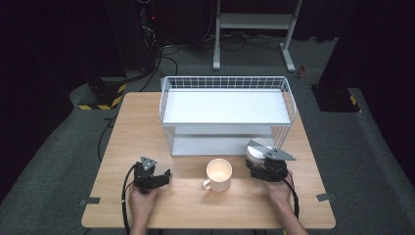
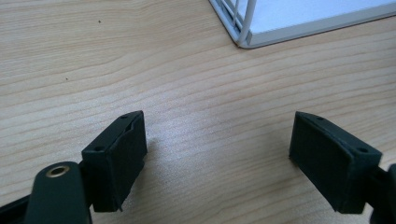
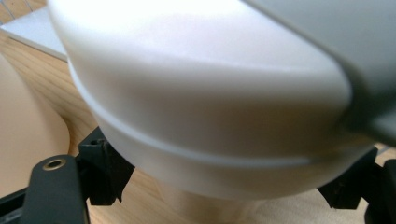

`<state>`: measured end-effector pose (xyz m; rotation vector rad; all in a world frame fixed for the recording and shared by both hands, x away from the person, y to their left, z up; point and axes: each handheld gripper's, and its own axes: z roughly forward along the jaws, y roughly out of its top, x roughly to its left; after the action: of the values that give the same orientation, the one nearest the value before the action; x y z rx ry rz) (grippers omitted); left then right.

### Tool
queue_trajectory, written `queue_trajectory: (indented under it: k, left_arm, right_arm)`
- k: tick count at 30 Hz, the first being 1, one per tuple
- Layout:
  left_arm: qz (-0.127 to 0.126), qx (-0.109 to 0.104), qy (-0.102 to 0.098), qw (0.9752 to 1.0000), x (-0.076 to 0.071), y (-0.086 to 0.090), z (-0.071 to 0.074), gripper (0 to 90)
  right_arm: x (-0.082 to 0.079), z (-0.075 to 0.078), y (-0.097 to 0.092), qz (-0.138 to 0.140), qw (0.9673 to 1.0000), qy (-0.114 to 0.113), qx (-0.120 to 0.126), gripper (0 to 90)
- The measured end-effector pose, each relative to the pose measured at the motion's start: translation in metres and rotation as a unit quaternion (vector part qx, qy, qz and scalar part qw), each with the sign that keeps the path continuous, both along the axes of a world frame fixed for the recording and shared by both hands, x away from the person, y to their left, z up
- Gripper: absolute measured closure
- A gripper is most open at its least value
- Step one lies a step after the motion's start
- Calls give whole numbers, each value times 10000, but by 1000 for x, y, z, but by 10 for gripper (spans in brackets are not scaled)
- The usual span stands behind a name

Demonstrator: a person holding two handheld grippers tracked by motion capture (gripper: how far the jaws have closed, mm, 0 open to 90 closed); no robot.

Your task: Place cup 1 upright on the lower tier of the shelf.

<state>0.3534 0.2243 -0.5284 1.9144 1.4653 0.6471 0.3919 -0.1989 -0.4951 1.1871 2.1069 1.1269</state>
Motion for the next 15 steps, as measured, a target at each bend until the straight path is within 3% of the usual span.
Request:
queue_trajectory:
  k: [7, 15]
  left_arm:
    - [15, -11, -10, 10000, 0, 0, 0, 192]
    - [21, -14, -15, 10000, 0, 0, 0, 193]
  right_arm:
    - [9, 5, 3, -25, 9999, 52, 113, 191]
    - [20, 10, 9, -24, 10000, 4, 11, 190]
